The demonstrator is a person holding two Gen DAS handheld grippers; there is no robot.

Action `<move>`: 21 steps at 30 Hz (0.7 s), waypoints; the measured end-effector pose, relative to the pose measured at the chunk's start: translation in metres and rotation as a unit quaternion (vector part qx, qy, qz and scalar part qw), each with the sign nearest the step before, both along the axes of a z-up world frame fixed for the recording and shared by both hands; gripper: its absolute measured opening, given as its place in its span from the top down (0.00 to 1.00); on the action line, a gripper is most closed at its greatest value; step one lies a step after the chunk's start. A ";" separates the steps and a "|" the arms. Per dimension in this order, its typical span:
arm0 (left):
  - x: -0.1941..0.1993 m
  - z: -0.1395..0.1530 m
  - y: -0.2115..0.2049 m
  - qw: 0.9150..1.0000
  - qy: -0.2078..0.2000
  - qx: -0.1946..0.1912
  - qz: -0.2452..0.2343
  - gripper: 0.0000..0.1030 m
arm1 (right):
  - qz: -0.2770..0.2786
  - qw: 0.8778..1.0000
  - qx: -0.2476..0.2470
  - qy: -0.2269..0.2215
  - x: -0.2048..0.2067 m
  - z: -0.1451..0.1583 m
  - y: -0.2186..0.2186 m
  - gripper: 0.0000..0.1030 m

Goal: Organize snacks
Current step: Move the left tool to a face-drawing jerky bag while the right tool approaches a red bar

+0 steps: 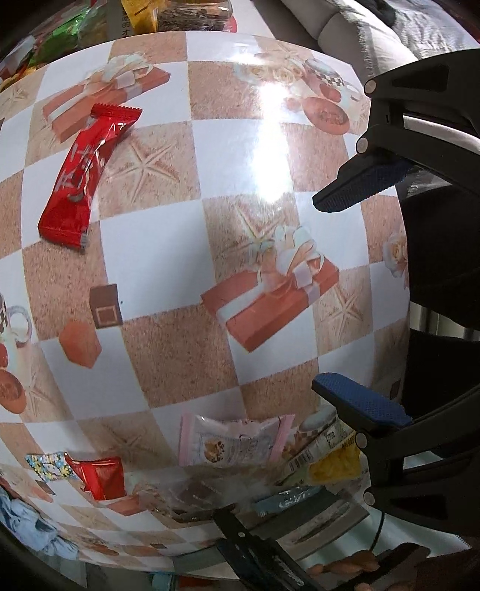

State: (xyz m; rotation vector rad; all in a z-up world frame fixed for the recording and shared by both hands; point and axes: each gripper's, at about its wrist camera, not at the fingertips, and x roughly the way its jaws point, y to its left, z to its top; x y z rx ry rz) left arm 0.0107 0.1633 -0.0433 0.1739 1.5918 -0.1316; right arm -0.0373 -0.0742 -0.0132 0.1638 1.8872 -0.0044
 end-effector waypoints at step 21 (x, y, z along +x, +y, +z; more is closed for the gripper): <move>0.023 -0.026 -0.017 0.999 0.004 0.037 0.019 0.22 | 0.145 0.981 -0.101 -0.076 0.066 0.002 -0.065 0.13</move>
